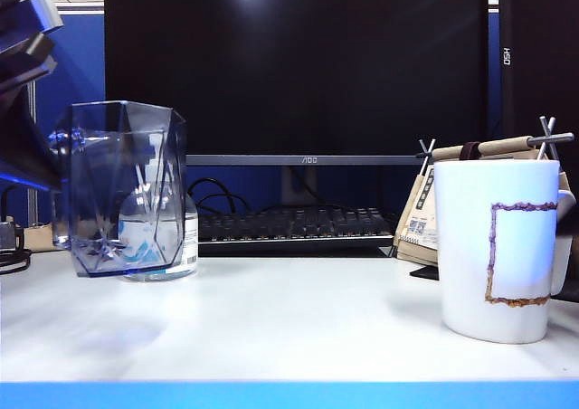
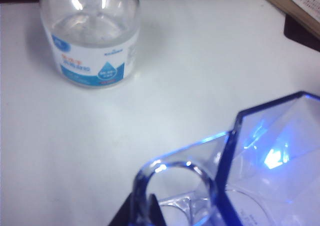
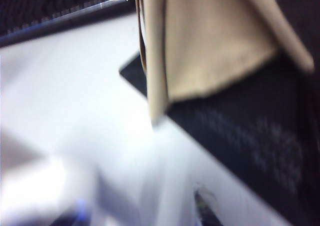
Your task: Swap the positions of the transparent plastic cup and the white ceramic cup.
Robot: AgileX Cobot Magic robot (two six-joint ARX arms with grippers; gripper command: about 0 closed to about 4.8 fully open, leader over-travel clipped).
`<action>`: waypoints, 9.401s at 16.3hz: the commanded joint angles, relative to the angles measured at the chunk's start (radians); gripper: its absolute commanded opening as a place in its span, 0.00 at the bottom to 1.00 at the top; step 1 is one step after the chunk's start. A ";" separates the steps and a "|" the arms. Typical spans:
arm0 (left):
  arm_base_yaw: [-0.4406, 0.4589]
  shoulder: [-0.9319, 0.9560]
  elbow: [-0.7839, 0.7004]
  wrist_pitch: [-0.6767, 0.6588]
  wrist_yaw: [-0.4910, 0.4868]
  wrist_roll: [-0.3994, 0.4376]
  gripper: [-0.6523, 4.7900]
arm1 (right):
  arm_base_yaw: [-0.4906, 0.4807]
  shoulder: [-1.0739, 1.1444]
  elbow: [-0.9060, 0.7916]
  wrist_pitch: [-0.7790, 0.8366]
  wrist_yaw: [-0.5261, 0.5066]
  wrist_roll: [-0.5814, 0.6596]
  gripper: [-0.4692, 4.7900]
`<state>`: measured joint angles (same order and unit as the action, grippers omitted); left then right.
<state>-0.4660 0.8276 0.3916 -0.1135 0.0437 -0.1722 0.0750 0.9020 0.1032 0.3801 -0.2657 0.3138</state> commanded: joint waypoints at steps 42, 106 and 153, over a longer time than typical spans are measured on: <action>-0.002 -0.001 0.010 0.085 0.138 0.014 0.11 | 0.003 0.114 0.259 -0.022 -0.054 0.026 0.08; -0.354 1.066 0.695 0.370 0.204 0.119 0.29 | 0.013 0.003 0.797 -0.532 -0.025 -0.161 0.08; -0.022 -0.756 0.343 -0.800 -0.362 0.132 0.32 | 0.802 0.841 1.146 -0.214 -0.026 -0.055 0.08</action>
<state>-0.4892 0.0711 0.7322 -0.9123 -0.3172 -0.0368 0.8715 1.7390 1.2385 0.1139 -0.3080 0.2466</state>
